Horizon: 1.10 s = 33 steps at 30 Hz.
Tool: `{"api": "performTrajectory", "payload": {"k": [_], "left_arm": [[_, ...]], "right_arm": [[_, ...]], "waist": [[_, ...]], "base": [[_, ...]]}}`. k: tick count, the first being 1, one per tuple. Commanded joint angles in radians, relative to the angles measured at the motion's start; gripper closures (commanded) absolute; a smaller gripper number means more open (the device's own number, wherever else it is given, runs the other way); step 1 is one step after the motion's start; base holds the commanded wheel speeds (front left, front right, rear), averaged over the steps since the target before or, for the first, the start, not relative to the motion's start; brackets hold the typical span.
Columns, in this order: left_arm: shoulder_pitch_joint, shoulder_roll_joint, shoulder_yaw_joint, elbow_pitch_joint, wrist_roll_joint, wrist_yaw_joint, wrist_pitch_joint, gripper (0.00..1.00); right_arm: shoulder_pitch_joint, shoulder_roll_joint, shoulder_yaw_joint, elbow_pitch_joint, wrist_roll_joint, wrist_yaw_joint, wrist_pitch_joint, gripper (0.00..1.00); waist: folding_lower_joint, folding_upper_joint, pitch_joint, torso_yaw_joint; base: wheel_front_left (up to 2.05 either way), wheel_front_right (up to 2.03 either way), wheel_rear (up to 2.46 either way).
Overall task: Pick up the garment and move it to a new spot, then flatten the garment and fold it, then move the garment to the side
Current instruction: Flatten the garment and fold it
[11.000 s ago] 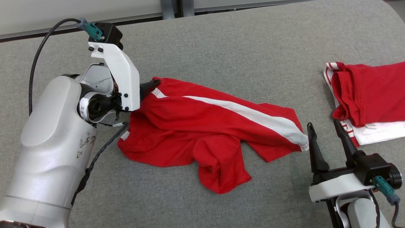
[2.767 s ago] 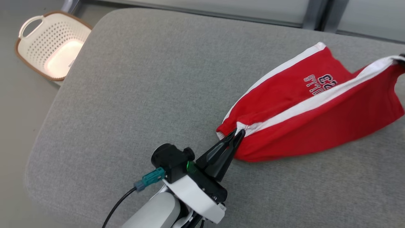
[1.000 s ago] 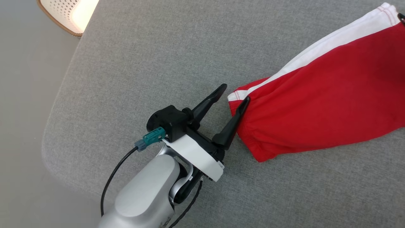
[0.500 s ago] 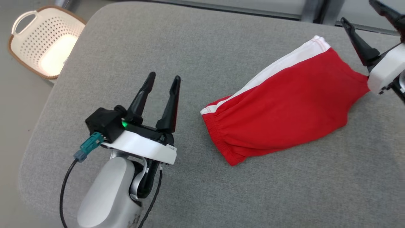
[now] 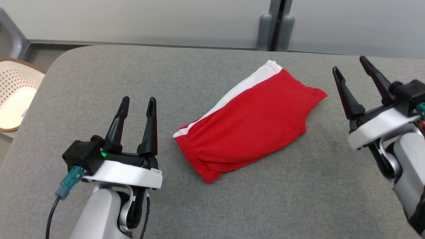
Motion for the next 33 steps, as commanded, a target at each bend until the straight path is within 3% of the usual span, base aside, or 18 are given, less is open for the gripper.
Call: {"api": "performTrajectory", "payload": {"k": [1,7,8,14,19,33], "left_arm": [[0.021,0.005,0.011,-0.001,0.018,0.006,-0.002,0.0],[0.102,0.004,0.038,-0.014,0.055,0.008,-0.002,0.0],[0.127,0.005,0.046,-0.022,0.075,0.012,-0.002,0.0],[0.199,0.003,0.062,-0.048,0.135,0.034,-0.002,0.0],[0.218,0.004,0.042,-0.039,0.152,0.027,-0.002,0.0],[0.22,0.004,0.011,0.007,0.187,0.075,-0.002,0.0]], "right_arm": [[0.048,0.021,-0.052,-0.03,-0.034,-0.002,-0.005,0.0],[0.309,0.162,-0.308,-0.198,-0.257,-0.001,-0.005,0.0],[0.383,0.215,-0.363,-0.243,-0.315,-0.001,-0.005,0.0],[0.516,0.326,-0.437,-0.31,-0.41,-0.001,-0.005,0.0],[0.539,0.346,-0.448,-0.315,-0.44,-0.001,-0.006,0.0],[0.547,0.37,-0.502,-0.303,-0.489,-0.001,-0.005,0.0]], "waist": [[0.0,-0.0001,-0.032,-0.038],[0.0,-0.0001,-0.057,-0.083],[0.0,-0.0001,-0.062,-0.095],[0.0,-0.0001,-0.063,-0.127],[0.0,-0.0001,-0.059,-0.13],[0.0,-0.0001,-0.063,-0.101]], "base": [[0.0,0.0,0.0],[0.0,0.0,0.0],[0.0,0.0,0.0],[0.0,0.0,0.0],[0.0,0.0,0.0],[0.0,0.0,0.0]]}}
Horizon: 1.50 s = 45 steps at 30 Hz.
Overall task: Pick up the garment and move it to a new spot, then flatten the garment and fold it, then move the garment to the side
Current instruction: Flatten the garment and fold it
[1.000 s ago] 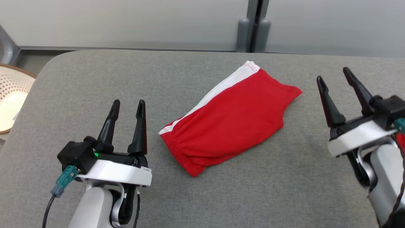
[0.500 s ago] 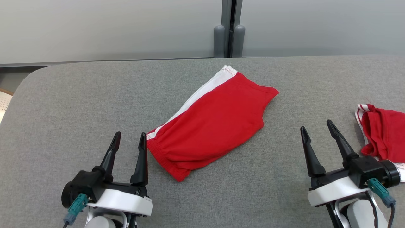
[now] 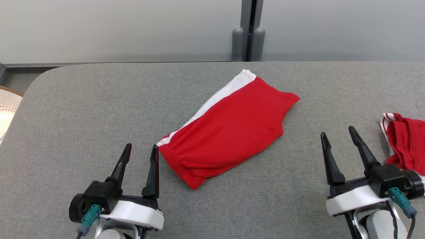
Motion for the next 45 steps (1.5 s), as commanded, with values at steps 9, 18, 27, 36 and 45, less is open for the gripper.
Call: {"api": "performTrajectory", "payload": {"k": [9,18,27,36,45], "left_arm": [[-0.034,0.004,-0.026,-0.01,-0.001,0.005,-0.002,0.0],[-0.076,0.004,-0.057,-0.045,-0.057,0.026,-0.002,0.0],[-0.105,0.003,-0.067,-0.07,-0.116,0.028,-0.002,0.0],[-0.124,0.003,-0.093,-0.098,-0.138,0.044,-0.002,0.0],[-0.154,0.004,-0.13,-0.118,-0.152,0.054,-0.002,0.0]], "right_arm": [[-0.051,0.016,-0.034,0.066,0.064,-0.001,0.004,0.0],[-0.208,0.002,-0.067,0.23,0.279,-0.001,0.185,0.0],[-0.337,-0.008,-0.164,0.359,0.391,0.0,0.299,0.0],[-0.424,-0.006,-0.254,0.494,0.366,0.0,0.401,0.0],[-0.493,-0.029,-0.278,0.57,0.369,0.0,0.478,0.0]], "waist": [[0.0,0.0,0.044,0.048],[0.0,0.0,0.125,0.153],[0.0,0.0,0.175,0.229],[0.0,0.0,0.206,0.268],[0.0,0.0,0.248,0.32]], "base": [[0.0,0.0,0.0],[0.0,0.0,0.0],[0.0,0.0,0.0],[0.0,0.0,0.0],[0.0,0.0,0.0]]}}
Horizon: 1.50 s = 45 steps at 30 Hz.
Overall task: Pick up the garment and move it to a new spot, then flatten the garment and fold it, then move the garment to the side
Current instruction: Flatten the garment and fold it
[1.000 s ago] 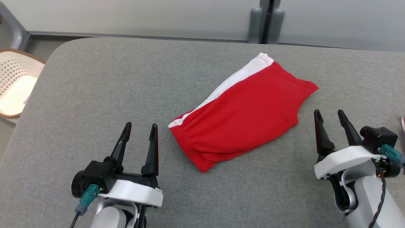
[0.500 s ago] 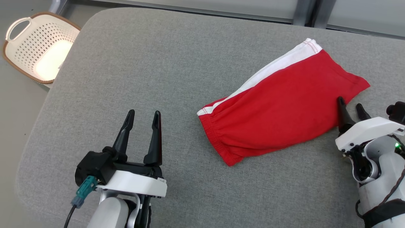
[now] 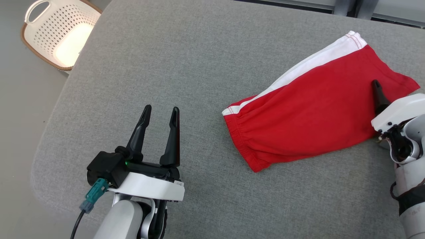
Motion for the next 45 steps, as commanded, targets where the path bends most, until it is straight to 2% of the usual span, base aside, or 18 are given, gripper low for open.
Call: {"api": "performTrajectory", "payload": {"k": [1,9,10,11,12,18,24,26,32,37,42,45], "left_arm": [[-0.02,0.003,-0.002,-0.005,-0.004,0.006,-0.002,0.0],[-0.02,0.003,-0.021,-0.007,-0.016,0.013,-0.002,0.0],[-0.019,0.003,-0.024,-0.006,-0.017,0.014,-0.002,0.0],[-0.018,0.004,-0.025,-0.004,-0.018,0.015,-0.002,0.0],[-0.017,0.003,-0.026,-0.003,-0.018,0.016,-0.002,0.0],[-0.007,0.003,-0.016,0.004,-0.01,0.018,-0.002,0.0],[0.001,0.004,-0.007,0.019,-0.005,0.009,-0.002,0.0],[0.001,0.004,-0.01,0.024,-0.001,0.004,-0.002,0.0],[0.024,0.004,0.005,0.035,0.018,-0.002,-0.002,0.0],[0.05,0.003,0.015,0.048,0.038,-0.015,-0.002,0.0],[0.078,0.004,0.018,0.056,0.048,-0.024,-0.002,0.0],[0.094,0.004,0.012,0.066,0.054,-0.032,-0.002,0.0]], "right_arm": [[0.008,0.014,0.005,0.044,0.004,0.0,0.034,0.0],[-0.053,-0.01,0.031,0.081,0.002,0.0,0.066,0.0],[-0.061,-0.015,0.037,0.083,-0.001,0.0,0.065,0.13],[-0.07,-0.019,0.041,0.085,-0.002,0.0,0.06,0.6],[-0.077,-0.02,0.044,0.085,0.002,0.0,0.051,1.0],[-0.065,-0.03,0.083,0.064,0.045,0.0,-0.031,1.0],[-0.009,-0.028,0.115,0.023,0.148,0.0,-0.11,1.0],[0.038,-0.052,0.147,-0.022,0.179,0.0,-0.155,1.0],[0.161,-0.065,0.112,-0.092,0.228,0.0,-0.245,1.0],[0.28,-0.042,0.07,-0.122,0.176,0.0,-0.292,1.0],[0.359,0.013,0.0,-0.172,0.125,0.0,-0.333,1.0],[0.39,0.04,-0.065,-0.177,0.053,0.0,-0.36,1.0]], "waist": [[0.0,0.0,0.013,0.02],[0.0,0.0,0.025,0.056],[0.0,0.0,0.025,0.059],[0.0,0.0,0.024,0.062],[0.0,0.0,0.023,0.064],[0.0,0.0,0.0,0.049],[0.0,0.0,-0.037,-0.001],[0.0,0.0,-0.053,-0.024],[0.0,0.0,-0.095,-0.067],[0.0,0.0,-0.136,-0.098],[0.0,0.0,-0.171,-0.125],[0.0,0.0,-0.191,-0.134]], "base": [[0.0,0.0,0.0],[0.0,0.0,0.0],[0.0,0.0,0.0],[0.0,0.0,0.0],[0.0,0.0,0.0],[0.0,0.0,0.0],[0.0,0.0,0.0],[0.0,0.0,0.0],[0.0,0.0,0.0],[0.0,0.0,0.0],[0.0,0.0,0.0],[0.0,0.0,0.0]]}}
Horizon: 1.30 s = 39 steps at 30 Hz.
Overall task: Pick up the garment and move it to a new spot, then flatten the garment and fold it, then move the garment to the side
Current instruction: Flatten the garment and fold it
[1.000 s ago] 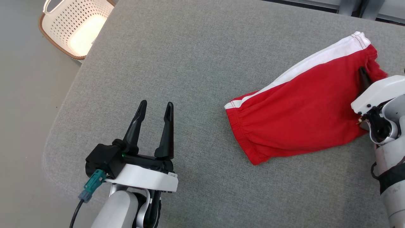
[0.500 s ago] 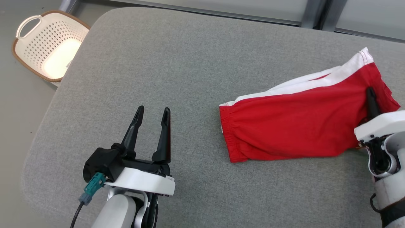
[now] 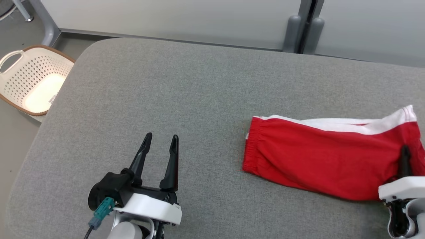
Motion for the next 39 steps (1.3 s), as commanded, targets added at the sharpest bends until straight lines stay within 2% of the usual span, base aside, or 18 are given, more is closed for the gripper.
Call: {"api": "performTrajectory", "payload": {"k": [1,7,11,19,23,39], "left_arm": [[0.01,0.004,-0.005,0.005,0.012,-0.01,-0.002,0.0],[0.014,0.004,-0.028,0.019,0.018,-0.013,-0.002,0.0],[0.024,0.004,-0.031,0.026,0.018,-0.015,-0.002,0.0],[0.046,0.004,-0.022,0.04,0.025,-0.021,-0.002,0.0],[0.046,0.004,-0.029,0.048,0.028,-0.023,-0.002,0.0],[0.05,0.004,-0.042,0.046,0.014,-0.01,-0.002,0.0]], "right_arm": [[0.016,0.015,-0.018,0.001,-0.04,0.0,-0.008,1.0],[-0.005,0.051,-0.022,-0.025,-0.089,0.0,-0.009,1.0],[-0.017,0.063,0.03,-0.056,-0.084,0.0,-0.018,1.0],[0.0,0.065,0.279,-0.156,0.02,0.0,-0.035,1.0],[0.02,0.064,0.378,-0.195,0.036,0.0,-0.037,1.0],[-0.049,0.059,0.501,-0.104,-0.033,0.0,-0.061,1.0]], "waist": [[0.0,-0.0001,-0.015,-0.01],[0.0,-0.0001,-0.026,-0.002],[0.0,-0.0001,-0.041,0.009],[0.0,-0.0001,-0.078,0.035],[0.0,-0.0001,-0.089,0.055],[0.0,-0.0001,-0.069,0.122]], "base": [[0.0,0.0,0.0],[0.0,0.0,0.0],[0.0,0.0,0.0],[0.0,0.0,0.0],[0.0,0.0,0.0],[0.0,0.0,0.0]]}}
